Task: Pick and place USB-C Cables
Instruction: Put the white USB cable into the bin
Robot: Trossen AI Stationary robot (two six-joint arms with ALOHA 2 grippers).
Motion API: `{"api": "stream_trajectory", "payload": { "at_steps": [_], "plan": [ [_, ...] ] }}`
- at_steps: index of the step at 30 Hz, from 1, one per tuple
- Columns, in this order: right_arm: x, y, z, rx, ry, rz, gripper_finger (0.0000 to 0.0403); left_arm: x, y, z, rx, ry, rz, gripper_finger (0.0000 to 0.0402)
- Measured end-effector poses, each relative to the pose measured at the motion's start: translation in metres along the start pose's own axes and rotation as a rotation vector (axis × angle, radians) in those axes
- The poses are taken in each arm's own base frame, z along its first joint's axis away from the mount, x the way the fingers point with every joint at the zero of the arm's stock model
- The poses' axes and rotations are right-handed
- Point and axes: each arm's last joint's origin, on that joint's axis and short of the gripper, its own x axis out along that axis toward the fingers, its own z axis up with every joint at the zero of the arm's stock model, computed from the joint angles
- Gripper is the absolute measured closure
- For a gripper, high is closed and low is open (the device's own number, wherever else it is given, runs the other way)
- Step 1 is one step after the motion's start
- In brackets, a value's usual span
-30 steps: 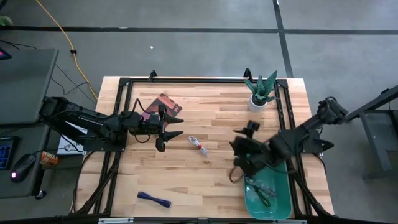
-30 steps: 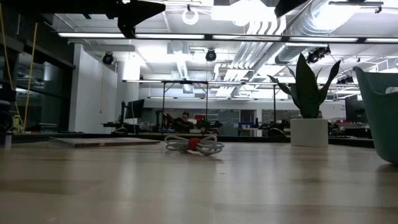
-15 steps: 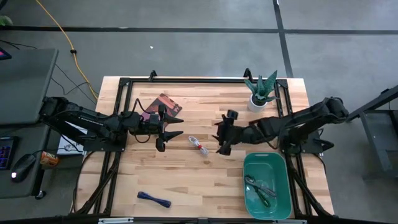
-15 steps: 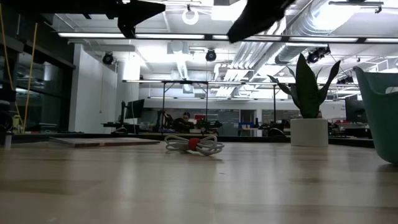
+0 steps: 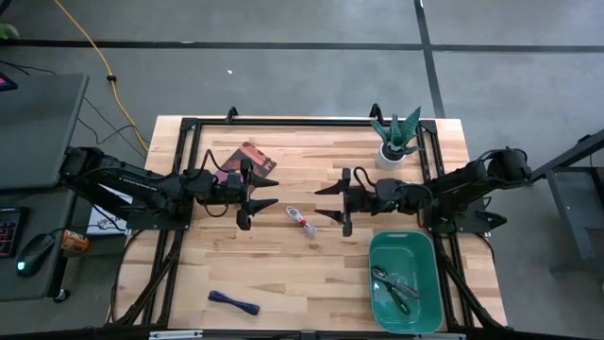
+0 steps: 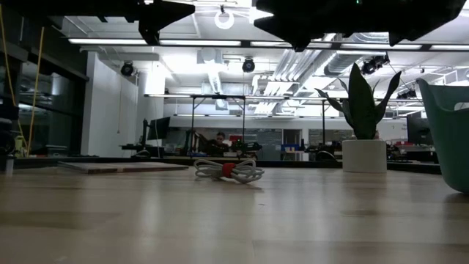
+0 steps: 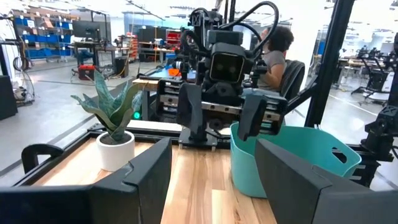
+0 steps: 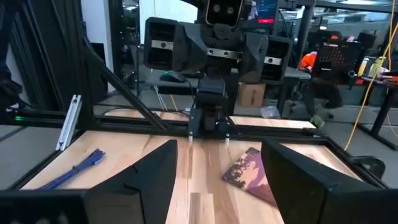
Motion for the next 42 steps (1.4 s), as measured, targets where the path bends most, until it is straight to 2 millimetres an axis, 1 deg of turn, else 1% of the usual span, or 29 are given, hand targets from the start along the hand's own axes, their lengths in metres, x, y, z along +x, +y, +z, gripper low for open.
{"api": "stream_trajectory", "payload": {
  "at_steps": [5, 11, 15, 26, 30, 32, 35, 39, 42],
  "plan": [
    [0.0, 0.0, 0.0, -0.007, 0.016, 0.001, 0.0178, 0.0, 0.0, 0.0, 0.001, 0.004, 0.003, 0.0192],
    [0.001, -0.001, -0.003, -0.017, 0.043, -0.039, 0.0178, 0.0, 0.0, -0.002, 0.004, 0.019, 0.004, 0.0192],
    [0.001, -0.001, -0.002, -0.053, 0.034, -0.04, 0.0178, 0.0, 0.0, -0.002, 0.003, 0.016, 0.004, 0.0192],
    [0.0, -0.001, -0.002, -0.054, 0.036, -0.038, 0.0178, 0.0, 0.0, -0.001, 0.002, 0.013, 0.003, 0.0192],
    [0.0, -0.001, -0.002, -0.092, 0.037, -0.038, 0.0178, 0.0, 0.0, -0.003, -0.012, 0.029, 0.003, 0.0192],
    [0.001, -0.001, -0.002, -0.096, 0.037, -0.038, 0.0178, 0.003, 0.0, -0.009, -0.033, 0.068, 0.007, 0.0192],
    [0.0, -0.001, -0.002, -0.095, 0.036, -0.037, 0.0178, 0.01, 0.0, -0.024, -0.014, 0.175, 0.015, 0.0192],
    [-0.002, 0.0, 0.003, -0.081, 0.022, -0.011, 0.0178, 0.029, 0.003, -0.038, -0.005, 0.359, 0.035, 0.0192],
    [-0.007, -0.001, 0.012, -0.071, -0.003, 0.008, 0.0178, 0.049, 0.006, -0.05, 0.006, 0.516, -0.012, 0.0192]
  ]
}}
